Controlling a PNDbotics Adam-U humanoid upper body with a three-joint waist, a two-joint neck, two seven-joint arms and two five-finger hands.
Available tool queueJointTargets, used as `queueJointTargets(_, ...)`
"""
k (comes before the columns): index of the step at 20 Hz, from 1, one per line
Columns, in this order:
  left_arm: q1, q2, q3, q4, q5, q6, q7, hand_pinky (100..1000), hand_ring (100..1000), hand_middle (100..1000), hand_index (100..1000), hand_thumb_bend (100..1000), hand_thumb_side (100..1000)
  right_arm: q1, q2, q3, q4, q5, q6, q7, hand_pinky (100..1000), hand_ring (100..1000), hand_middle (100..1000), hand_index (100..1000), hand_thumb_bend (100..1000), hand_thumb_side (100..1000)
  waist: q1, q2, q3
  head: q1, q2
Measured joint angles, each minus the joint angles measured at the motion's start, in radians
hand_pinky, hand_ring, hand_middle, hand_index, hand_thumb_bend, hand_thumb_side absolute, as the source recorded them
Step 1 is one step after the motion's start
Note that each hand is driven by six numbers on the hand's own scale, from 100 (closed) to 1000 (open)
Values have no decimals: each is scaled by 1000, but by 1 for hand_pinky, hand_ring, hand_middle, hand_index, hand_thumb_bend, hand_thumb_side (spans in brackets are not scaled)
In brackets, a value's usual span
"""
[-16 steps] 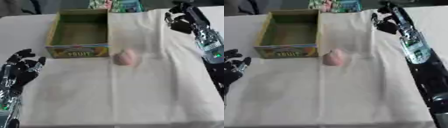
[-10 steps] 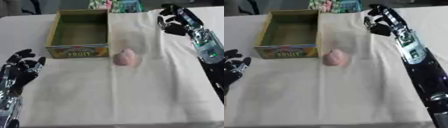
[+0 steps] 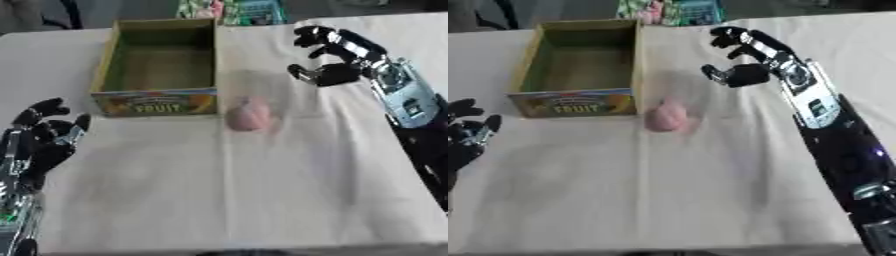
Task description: Pick up objects on the table and place them in the box.
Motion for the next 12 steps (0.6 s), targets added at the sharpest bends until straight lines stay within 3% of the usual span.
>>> queueJointTargets(12,0,0,0,0,0,1,-2,565,528,601,742,475,100,-29,48,41,88,91,-41,59,798,898,783,910,331,331,1,0,5,-4,0)
